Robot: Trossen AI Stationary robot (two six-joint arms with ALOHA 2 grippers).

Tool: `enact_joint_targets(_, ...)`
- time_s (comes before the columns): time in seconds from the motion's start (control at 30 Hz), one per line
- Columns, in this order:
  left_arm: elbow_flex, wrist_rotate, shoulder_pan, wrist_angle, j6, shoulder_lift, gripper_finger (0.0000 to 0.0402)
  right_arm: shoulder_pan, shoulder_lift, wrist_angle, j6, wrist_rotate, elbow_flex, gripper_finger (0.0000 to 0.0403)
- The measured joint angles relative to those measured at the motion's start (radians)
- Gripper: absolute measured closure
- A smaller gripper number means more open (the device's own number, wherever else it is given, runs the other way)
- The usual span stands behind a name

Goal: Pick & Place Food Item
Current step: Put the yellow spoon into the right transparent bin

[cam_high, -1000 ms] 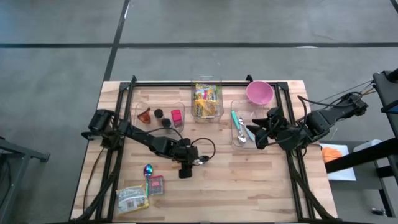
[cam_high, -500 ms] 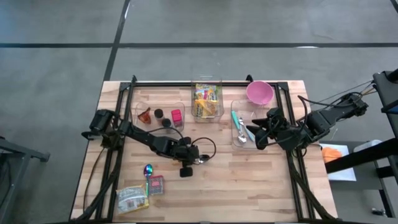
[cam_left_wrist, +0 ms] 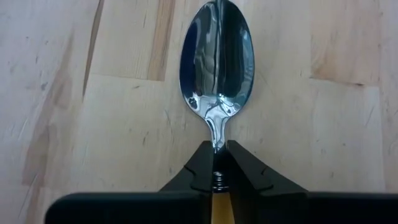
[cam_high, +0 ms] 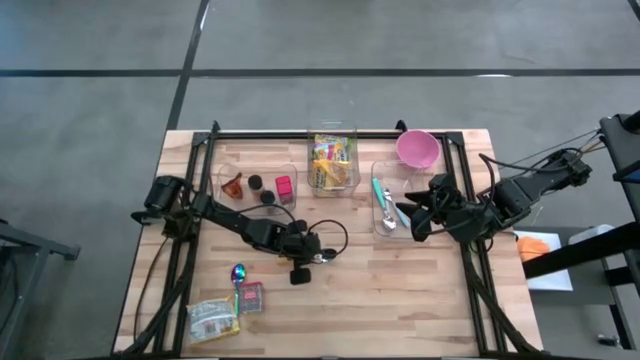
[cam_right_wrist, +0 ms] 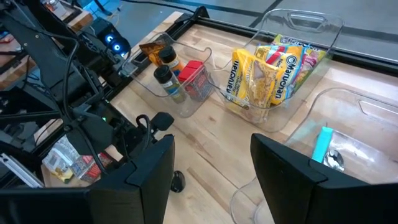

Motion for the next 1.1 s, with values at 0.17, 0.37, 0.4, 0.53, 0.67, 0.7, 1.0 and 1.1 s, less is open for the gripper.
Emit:
enact_joint_targets(0.17, 0.032, 0.003, 0.001, -0.041, -0.001, -0.005, 0.0377, 0.000, 0.000, 0.006, 0.001, -0.001, 0.000, 0.0195)
enact_joint_targets(0.37, 0.083, 0.021, 0.001, -0.124, -0.003, -0.009, 0.0392, 0.000, 0.000, 0.011, 0.001, -0.002, 0.000, 0.0195)
enact_joint_targets(0.4, 0.092, 0.020, 0.000, -0.129, -0.003, -0.015, 0.0399, 0.000, 0.000, 0.011, 0.001, -0.001, 0.000, 0.0195)
enact_joint_targets(0.53, 0.102, 0.013, 0.001, -0.147, -0.001, -0.029, 0.0399, 0.004, 0.000, 0.012, 0.004, -0.001, 0.000, 0.0195)
enact_joint_targets(0.67, 0.105, 0.014, 0.007, -0.142, -0.001, -0.051, 0.0399, 0.008, 0.000, 0.019, 0.003, -0.001, 0.000, 0.0195)
enact_joint_targets(0.7, 0.105, 0.014, 0.009, -0.142, -0.001, -0.052, 0.0399, 0.010, 0.000, 0.022, 0.002, -0.001, 0.000, 0.0195)
enact_joint_targets(1.0, 0.104, 0.024, 0.012, -0.137, -0.009, -0.088, 0.0400, 0.015, -0.001, 0.024, 0.003, 0.003, 0.000, 0.0195)
enact_joint_targets(1.1, 0.104, 0.019, 0.025, -0.135, -0.009, -0.147, 0.0400, 0.015, -0.001, 0.023, 0.019, 0.007, 0.000, 0.0195)
